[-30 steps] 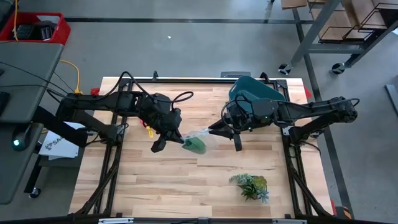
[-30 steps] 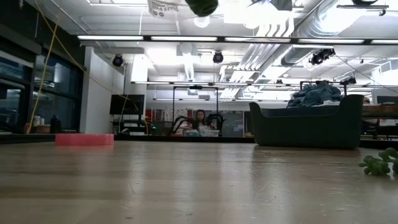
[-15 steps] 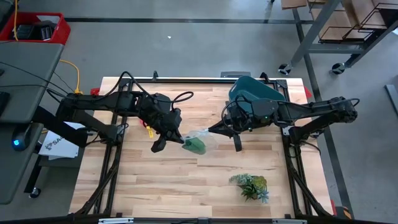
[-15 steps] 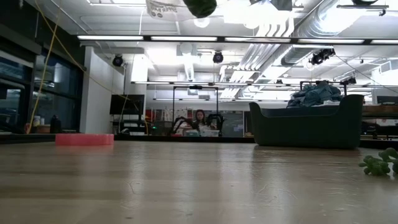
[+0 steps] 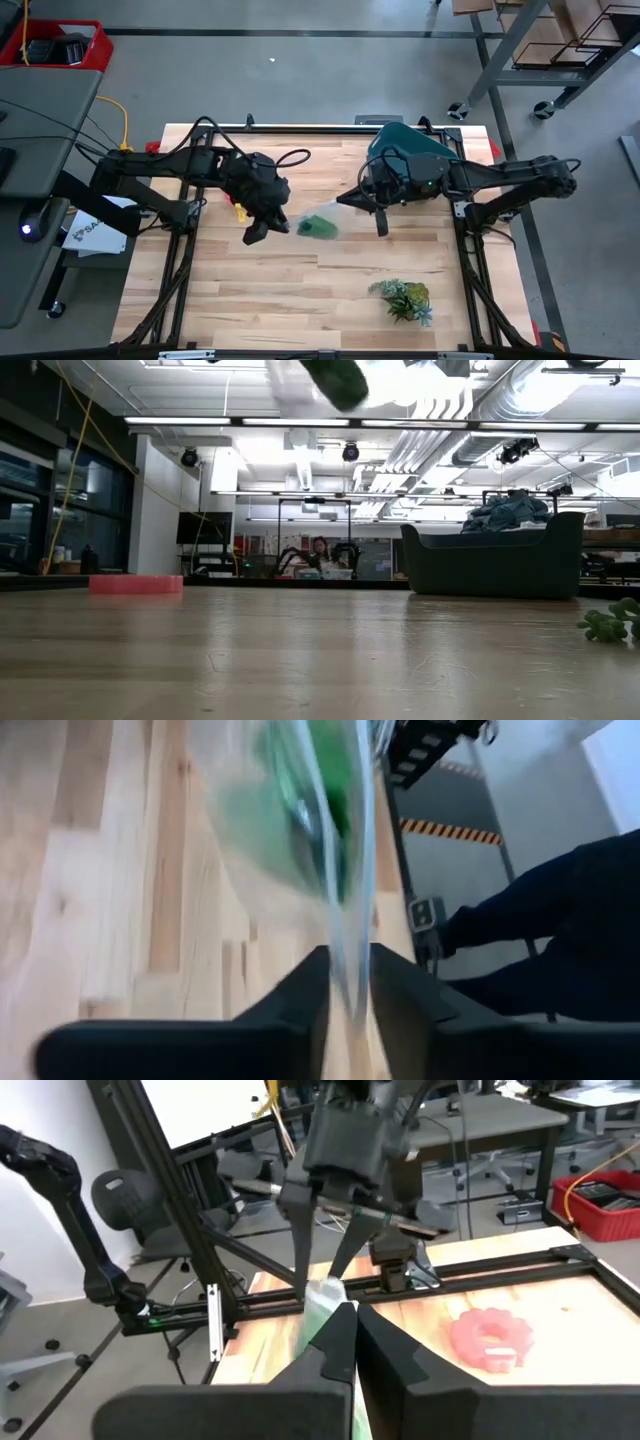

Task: Roll bandage
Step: Close the transparent zip bag

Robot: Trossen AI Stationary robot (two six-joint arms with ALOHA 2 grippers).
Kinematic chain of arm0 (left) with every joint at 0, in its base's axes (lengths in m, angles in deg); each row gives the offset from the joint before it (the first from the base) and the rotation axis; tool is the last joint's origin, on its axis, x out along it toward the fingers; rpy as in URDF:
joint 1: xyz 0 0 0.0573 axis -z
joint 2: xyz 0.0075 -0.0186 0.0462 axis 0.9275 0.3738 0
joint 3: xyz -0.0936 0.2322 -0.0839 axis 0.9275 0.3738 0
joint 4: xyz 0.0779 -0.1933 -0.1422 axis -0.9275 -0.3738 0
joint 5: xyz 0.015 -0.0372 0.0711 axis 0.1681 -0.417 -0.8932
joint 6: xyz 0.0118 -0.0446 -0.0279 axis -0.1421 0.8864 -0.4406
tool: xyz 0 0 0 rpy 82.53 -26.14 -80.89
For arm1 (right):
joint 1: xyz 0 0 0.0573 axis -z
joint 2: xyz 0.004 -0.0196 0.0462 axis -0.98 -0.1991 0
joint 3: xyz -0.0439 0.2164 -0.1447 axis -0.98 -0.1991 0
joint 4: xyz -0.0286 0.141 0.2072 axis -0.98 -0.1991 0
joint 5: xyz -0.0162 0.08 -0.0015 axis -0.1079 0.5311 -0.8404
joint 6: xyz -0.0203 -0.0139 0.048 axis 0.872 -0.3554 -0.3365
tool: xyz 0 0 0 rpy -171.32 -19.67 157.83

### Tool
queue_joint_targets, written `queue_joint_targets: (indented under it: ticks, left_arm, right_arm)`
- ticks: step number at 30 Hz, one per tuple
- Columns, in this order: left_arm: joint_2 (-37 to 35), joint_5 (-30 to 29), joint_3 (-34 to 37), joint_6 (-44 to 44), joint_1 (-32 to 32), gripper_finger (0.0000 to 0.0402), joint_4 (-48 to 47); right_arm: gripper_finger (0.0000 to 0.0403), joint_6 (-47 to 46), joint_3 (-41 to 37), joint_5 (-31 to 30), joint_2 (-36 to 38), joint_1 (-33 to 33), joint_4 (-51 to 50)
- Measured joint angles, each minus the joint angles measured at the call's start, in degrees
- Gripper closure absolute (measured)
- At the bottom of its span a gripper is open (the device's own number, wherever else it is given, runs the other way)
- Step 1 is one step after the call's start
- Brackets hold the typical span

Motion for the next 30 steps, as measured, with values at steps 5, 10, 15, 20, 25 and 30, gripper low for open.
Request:
queue_joint_targets:
  ticks: [5, 10, 15, 20, 25, 30]
  left_arm:
    - [0.0, -2.4, 0.0, 0.1, 0.0, 0.026, -3.9]
    - [0.2, -7.4, 0.0, -1.9, 0.0, 0.0196, -1.7]
    - [1.9, -16.4, 0.0, -7.5, -0.3, 0.0166, 7.8]
    - [7.9, -18.5, 0.0, -12.6, -1.2, 0.0161, 14.8]
    - [12.8, -17.8, 0.0, -12.0, -1.0, 0.0161, 17.8]
    - [13.6, -16.9, 0.5, -9.0, 0.0, 0.0161, 8.6]
  right_arm:
    - [0.0403, 0.0, 0.0, 1.0, 1.6, 0.9, -4.2]
    - [0.0403, -0.1, 0.0, 1.5, 2.0, 1.1, -9.2]
    - [0.0403, -0.4, 0.0, 0.5, 1.0, 1.1, -13.1]
    - [0.0403, -0.3, 0.0, -0.1, -0.9, 1.1, -13.5]
    - [0.0403, 0.0, 0.0, -1.6, -3.0, 1.1, -15.9]
    - [0.0403, -1.5, 0.0, -1.5, -3.4, 1.1, -23.6]
